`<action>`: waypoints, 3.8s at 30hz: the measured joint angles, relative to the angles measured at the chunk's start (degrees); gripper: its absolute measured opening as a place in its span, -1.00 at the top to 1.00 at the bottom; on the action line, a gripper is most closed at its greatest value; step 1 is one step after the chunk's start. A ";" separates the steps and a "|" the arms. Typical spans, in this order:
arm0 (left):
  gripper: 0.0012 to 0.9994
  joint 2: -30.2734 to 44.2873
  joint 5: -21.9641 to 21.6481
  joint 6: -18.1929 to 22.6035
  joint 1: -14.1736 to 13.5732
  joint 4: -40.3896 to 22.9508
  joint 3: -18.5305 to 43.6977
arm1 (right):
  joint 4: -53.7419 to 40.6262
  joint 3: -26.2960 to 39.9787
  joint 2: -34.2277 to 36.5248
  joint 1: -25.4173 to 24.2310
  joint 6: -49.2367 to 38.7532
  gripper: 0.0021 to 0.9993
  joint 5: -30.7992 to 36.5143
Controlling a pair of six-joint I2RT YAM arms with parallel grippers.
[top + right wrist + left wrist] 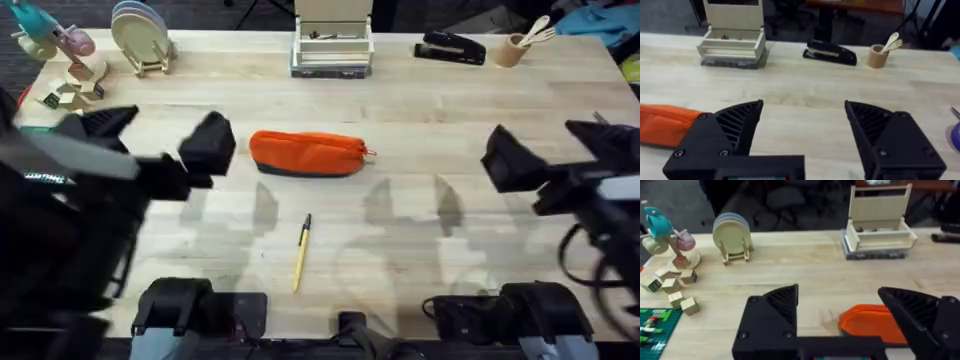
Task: Unzip the bag, pick up the pens from the table one at a time and place them inside, then zip the bag closed.
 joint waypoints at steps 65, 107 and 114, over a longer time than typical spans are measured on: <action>-0.99 68.72 47.88 100.12 19.82 -34.00 33.62 | -22.69 37.02 35.08 0.00 0.83 -1.00 -4.69; 0.91 84.56 51.45 99.89 12.96 -33.59 33.66 | -23.33 37.06 39.92 0.00 1.66 -1.00 -15.88; 0.91 84.56 51.45 99.85 12.96 -33.61 33.66 | -24.36 37.07 52.41 0.00 1.70 -1.00 -27.36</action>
